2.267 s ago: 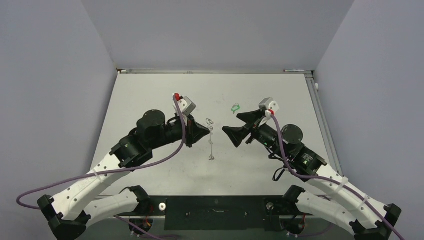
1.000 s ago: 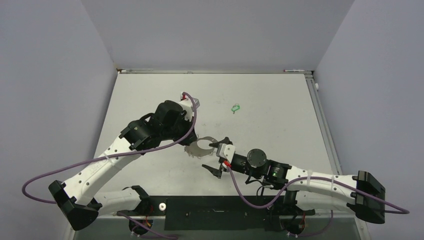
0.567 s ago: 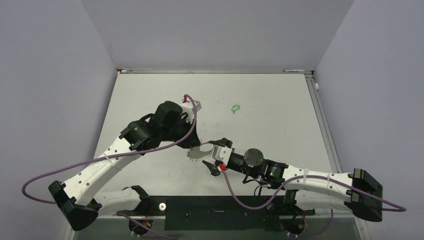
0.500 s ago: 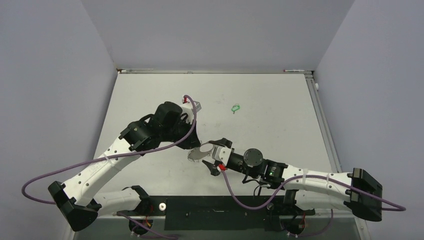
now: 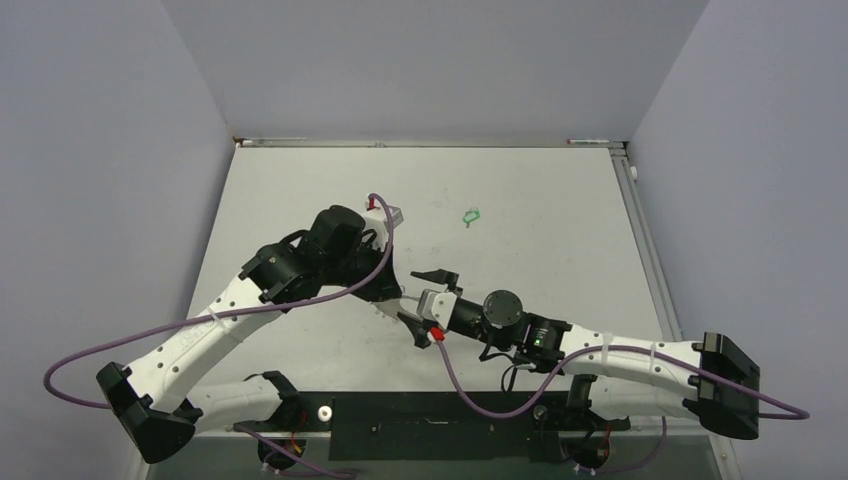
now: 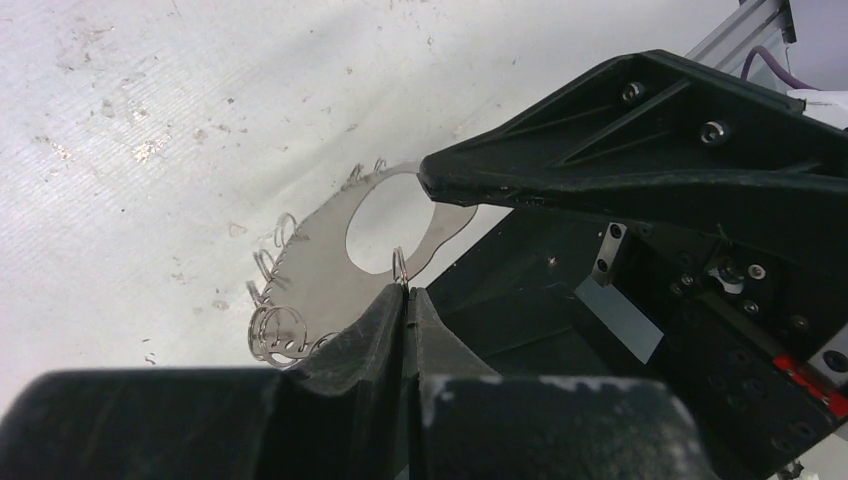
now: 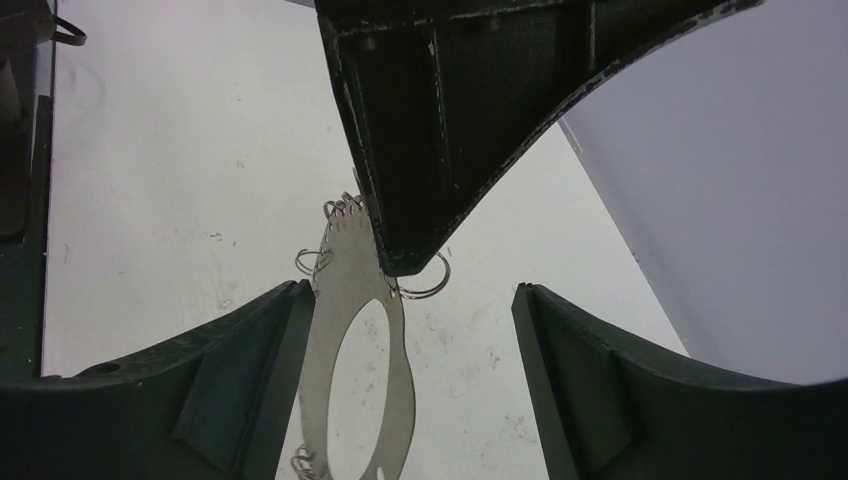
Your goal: Put the keys on the keyring
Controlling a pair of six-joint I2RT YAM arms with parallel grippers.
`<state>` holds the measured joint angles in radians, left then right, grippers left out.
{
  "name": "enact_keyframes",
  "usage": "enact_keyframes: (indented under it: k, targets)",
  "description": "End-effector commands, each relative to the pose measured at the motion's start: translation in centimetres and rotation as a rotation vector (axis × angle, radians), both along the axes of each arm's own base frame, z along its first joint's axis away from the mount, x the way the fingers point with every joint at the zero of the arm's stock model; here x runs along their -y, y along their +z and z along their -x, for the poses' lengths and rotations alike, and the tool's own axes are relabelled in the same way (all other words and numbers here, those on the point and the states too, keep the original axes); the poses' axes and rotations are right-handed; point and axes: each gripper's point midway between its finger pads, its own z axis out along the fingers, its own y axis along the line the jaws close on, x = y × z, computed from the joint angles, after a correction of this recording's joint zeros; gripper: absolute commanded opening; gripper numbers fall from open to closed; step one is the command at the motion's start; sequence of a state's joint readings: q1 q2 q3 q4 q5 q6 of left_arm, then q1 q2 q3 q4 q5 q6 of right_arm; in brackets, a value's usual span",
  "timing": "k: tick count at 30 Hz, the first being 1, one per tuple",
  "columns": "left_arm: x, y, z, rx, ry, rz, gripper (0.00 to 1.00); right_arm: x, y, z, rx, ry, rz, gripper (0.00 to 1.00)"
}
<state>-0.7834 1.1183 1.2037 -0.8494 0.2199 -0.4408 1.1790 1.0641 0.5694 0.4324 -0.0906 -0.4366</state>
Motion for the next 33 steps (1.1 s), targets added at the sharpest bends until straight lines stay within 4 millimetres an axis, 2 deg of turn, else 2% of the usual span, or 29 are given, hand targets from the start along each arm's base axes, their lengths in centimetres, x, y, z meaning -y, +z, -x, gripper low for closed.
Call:
enact_keyframes:
  k: [1, 11, 26, 33]
  targets:
    - [0.5, 1.5, 0.1, 0.029, -0.019, 0.059, 0.00, -0.9, 2.2, 0.2, 0.044, 0.039, -0.027, 0.71]
    - [0.6, 2.4, 1.0, 0.021, -0.043, 0.098, 0.00, -1.4, 1.2, 0.1, 0.028, 0.071, 0.005, 0.45]
    - [1.0, 2.1, 1.4, 0.002, -0.066, 0.113, 0.00, -1.6, 2.0, 0.1, 0.033, 0.084, -0.021, 0.36]
    - [1.1, 2.1, 1.6, -0.003, -0.072, 0.118, 0.00, -1.7, 1.6, 0.2, 0.021, 0.089, -0.013, 0.17]
